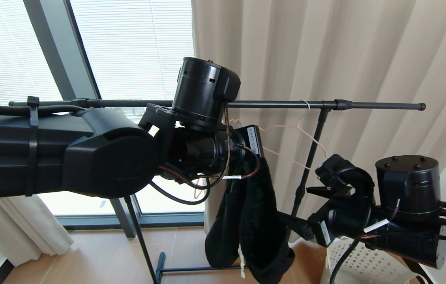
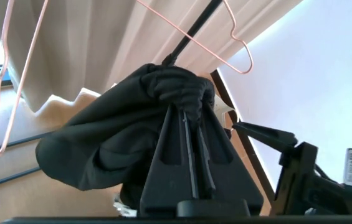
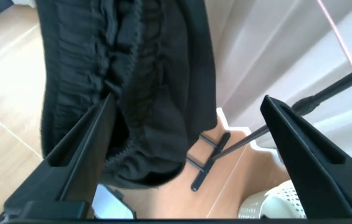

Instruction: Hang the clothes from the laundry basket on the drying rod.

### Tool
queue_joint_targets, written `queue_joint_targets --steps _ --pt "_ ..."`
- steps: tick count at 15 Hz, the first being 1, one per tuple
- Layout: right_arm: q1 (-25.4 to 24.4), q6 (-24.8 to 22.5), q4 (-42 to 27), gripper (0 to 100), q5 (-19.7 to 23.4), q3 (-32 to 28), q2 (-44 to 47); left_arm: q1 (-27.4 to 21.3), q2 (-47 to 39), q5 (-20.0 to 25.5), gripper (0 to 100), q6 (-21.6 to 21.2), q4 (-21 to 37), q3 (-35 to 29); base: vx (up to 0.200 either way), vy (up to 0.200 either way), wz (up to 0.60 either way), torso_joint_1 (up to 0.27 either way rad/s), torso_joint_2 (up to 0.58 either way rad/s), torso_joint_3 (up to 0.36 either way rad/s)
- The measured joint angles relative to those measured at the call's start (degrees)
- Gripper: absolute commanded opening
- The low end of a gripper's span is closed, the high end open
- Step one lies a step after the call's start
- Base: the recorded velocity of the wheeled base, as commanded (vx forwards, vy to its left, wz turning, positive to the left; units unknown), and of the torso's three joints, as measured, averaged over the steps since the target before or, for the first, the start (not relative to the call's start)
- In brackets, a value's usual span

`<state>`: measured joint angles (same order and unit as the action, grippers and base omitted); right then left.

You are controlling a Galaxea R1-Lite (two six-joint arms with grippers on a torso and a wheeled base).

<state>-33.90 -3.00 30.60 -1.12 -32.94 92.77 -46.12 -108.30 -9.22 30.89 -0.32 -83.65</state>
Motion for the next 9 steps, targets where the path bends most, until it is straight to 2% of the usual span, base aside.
queue_joint_targets --steps 3,7,9 --pt "-1.05 -0.04 0.3 100 -0.1 -0.9 4.33 -0.05 0.01 0.0 0 -0.16 0.0 -0.09 0.0 0.0 0.0 0.0 0.0 0.0" --pt "-2.43 0.02 7.47 100 -0.84 -0.79 8.72 0.06 0.09 -0.06 0 -0.18 -0.01 0.17 0.0 0.0 0.0 0.0 0.0 0.0" --pt "-2.61 0.02 7.77 100 -0.82 -0.3 9.44 0.06 0.09 -0.09 0 -0.24 -0.01 0.22 0.0 0.0 0.0 0.0 0.0 0.0"
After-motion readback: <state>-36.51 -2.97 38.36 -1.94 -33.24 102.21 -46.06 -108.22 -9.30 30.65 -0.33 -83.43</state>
